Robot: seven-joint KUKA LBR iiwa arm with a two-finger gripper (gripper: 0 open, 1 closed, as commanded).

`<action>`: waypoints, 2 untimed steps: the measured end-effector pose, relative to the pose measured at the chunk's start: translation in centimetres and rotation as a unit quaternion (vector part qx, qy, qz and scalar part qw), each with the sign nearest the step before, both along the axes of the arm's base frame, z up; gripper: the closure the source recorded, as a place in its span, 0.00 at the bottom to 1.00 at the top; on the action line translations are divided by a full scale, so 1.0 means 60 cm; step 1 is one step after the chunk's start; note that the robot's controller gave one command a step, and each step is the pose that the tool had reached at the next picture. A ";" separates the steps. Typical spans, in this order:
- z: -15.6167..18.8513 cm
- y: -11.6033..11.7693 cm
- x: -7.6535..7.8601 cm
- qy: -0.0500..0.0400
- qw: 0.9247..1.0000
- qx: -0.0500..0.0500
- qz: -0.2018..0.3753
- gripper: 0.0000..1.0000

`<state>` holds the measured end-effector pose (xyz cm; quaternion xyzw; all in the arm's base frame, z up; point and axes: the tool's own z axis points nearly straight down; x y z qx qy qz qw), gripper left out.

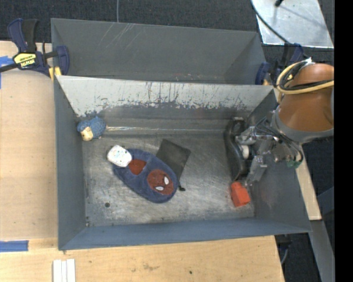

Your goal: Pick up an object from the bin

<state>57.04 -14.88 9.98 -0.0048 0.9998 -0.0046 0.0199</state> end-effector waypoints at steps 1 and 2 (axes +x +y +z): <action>0.088 0.015 0.010 0.013 1.000 0.003 0.006 1.00; 0.181 0.016 0.005 0.019 0.999 0.003 0.029 1.00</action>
Offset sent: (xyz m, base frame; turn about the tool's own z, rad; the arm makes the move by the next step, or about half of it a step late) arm 0.0027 0.0100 0.0480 -0.0125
